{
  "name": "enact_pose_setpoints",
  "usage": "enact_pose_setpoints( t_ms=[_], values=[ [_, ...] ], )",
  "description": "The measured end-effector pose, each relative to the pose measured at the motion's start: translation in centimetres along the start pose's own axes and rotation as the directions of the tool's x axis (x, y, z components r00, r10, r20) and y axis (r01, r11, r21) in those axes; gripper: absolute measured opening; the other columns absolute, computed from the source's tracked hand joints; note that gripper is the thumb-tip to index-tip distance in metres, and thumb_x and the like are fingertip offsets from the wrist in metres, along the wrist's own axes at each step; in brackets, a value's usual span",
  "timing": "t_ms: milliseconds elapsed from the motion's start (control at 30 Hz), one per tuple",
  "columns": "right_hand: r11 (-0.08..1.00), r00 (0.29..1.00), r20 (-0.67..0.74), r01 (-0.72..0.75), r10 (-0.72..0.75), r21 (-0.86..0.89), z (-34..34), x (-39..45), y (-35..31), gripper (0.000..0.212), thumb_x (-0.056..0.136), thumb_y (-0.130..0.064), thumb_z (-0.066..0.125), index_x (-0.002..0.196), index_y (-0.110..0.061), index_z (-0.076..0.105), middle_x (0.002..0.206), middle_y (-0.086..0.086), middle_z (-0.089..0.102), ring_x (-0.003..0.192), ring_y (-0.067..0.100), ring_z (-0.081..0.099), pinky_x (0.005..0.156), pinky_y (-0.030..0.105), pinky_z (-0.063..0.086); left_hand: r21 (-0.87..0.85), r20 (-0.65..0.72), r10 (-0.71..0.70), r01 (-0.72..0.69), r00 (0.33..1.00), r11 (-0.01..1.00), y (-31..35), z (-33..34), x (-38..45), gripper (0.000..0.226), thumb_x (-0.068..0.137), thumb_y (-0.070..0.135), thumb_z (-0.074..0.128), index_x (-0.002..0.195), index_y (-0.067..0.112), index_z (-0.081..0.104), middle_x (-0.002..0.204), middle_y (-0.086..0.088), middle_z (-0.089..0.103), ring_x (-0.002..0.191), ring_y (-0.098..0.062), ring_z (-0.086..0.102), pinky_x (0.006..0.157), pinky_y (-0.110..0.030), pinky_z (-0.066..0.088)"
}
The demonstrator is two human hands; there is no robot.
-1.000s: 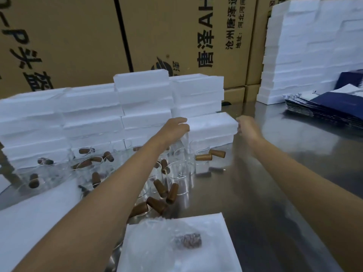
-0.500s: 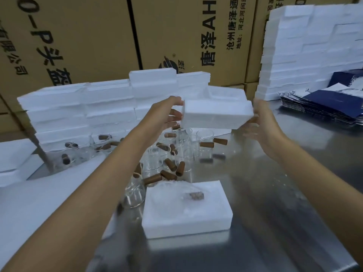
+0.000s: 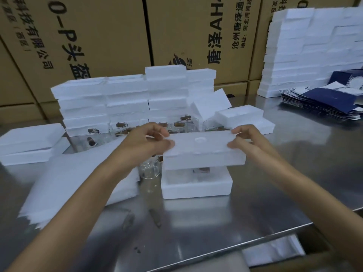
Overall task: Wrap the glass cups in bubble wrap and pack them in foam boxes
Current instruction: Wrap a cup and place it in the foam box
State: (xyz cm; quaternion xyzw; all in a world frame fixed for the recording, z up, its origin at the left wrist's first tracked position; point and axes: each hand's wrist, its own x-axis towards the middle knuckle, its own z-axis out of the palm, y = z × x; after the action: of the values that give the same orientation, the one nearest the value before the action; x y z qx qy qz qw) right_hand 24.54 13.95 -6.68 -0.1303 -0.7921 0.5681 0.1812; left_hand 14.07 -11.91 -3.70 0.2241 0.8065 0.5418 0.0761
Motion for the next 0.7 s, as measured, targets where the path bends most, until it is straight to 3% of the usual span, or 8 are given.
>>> enact_pose_setpoints(
  t_ms=[33,133,267,333,500,633,700],
  values=[
    [1.000,1.000,0.007,-0.001,0.001,-0.022,0.2,-0.4,0.2,0.030,0.084,-0.034,0.067,0.112,-0.031,0.056,0.116,-0.008,0.056,0.100,0.004,0.058,0.067,0.026,0.040,0.007,-0.003,-0.006,0.006,1.000,1.000,-0.4,0.1,-0.3,0.018,0.081,0.023,0.082,0.095,0.022,0.070,0.112,-0.011,0.065,0.077,-0.012,0.068,0.069,-0.026,0.053],
    [0.999,0.999,0.033,-0.004,0.005,-0.040,1.1,-0.9,0.8,0.031,0.086,-0.031,0.070,0.113,-0.029,0.056,0.118,-0.006,0.052,0.107,0.012,0.059,0.068,0.023,0.040,0.023,-0.027,-0.032,0.032,0.999,0.999,-1.7,0.5,-0.6,0.019,0.081,0.023,0.081,0.096,0.024,0.071,0.110,-0.009,0.065,0.089,-0.017,0.069,0.080,-0.030,0.054],
    [0.997,0.998,0.049,-0.021,0.025,-0.080,2.5,-0.8,2.2,0.032,0.087,-0.031,0.072,0.113,-0.030,0.053,0.120,-0.003,0.051,0.109,0.015,0.057,0.071,0.023,0.043,0.065,-0.020,-0.040,0.041,0.999,0.997,-3.2,1.4,-0.5,0.022,0.084,0.026,0.079,0.104,0.024,0.071,0.103,0.003,0.065,0.091,-0.010,0.065,0.066,-0.010,0.047],
    [0.996,0.998,0.043,-0.039,0.042,-0.077,2.9,-0.7,3.0,0.030,0.087,-0.035,0.070,0.111,-0.034,0.052,0.117,-0.005,0.052,0.107,0.012,0.057,0.071,0.022,0.043,0.104,-0.013,-0.047,0.048,0.999,0.993,-3.9,1.8,-0.6,0.024,0.088,0.032,0.074,0.111,0.026,0.070,0.108,0.007,0.064,0.095,-0.005,0.063,0.066,-0.009,0.047],
    [0.996,0.994,0.077,-0.072,0.076,-0.051,3.0,-0.8,3.8,0.033,0.083,-0.046,0.071,0.105,-0.047,0.046,0.113,-0.016,0.054,0.092,0.001,0.062,0.059,0.012,0.045,0.177,0.049,-0.091,0.081,0.995,0.981,-4.7,1.8,-0.4,0.025,0.093,0.041,0.066,0.116,0.036,0.060,0.113,0.012,0.054,0.099,0.002,0.055,0.077,-0.020,0.047],
    [0.994,0.992,0.087,-0.079,0.086,-0.079,2.9,-0.8,3.8,0.035,0.084,-0.047,0.071,0.105,-0.047,0.043,0.113,-0.017,0.052,0.093,0.004,0.061,0.057,0.010,0.045,0.191,0.062,-0.122,0.109,0.991,0.976,-4.6,1.7,-0.1,0.023,0.092,0.039,0.067,0.113,0.037,0.058,0.115,0.009,0.054,0.104,-0.011,0.060,0.094,-0.036,0.052],
    [0.992,0.992,0.084,-0.086,0.094,-0.092,3.0,-0.8,3.5,0.035,0.084,-0.045,0.071,0.107,-0.045,0.044,0.112,-0.016,0.051,0.094,0.004,0.061,0.058,0.013,0.045,0.194,0.075,-0.129,0.113,0.989,0.975,-4.5,1.7,-0.2,0.024,0.093,0.038,0.066,0.115,0.035,0.058,0.116,0.004,0.056,0.107,-0.020,0.063,0.095,-0.038,0.052]
  ],
)
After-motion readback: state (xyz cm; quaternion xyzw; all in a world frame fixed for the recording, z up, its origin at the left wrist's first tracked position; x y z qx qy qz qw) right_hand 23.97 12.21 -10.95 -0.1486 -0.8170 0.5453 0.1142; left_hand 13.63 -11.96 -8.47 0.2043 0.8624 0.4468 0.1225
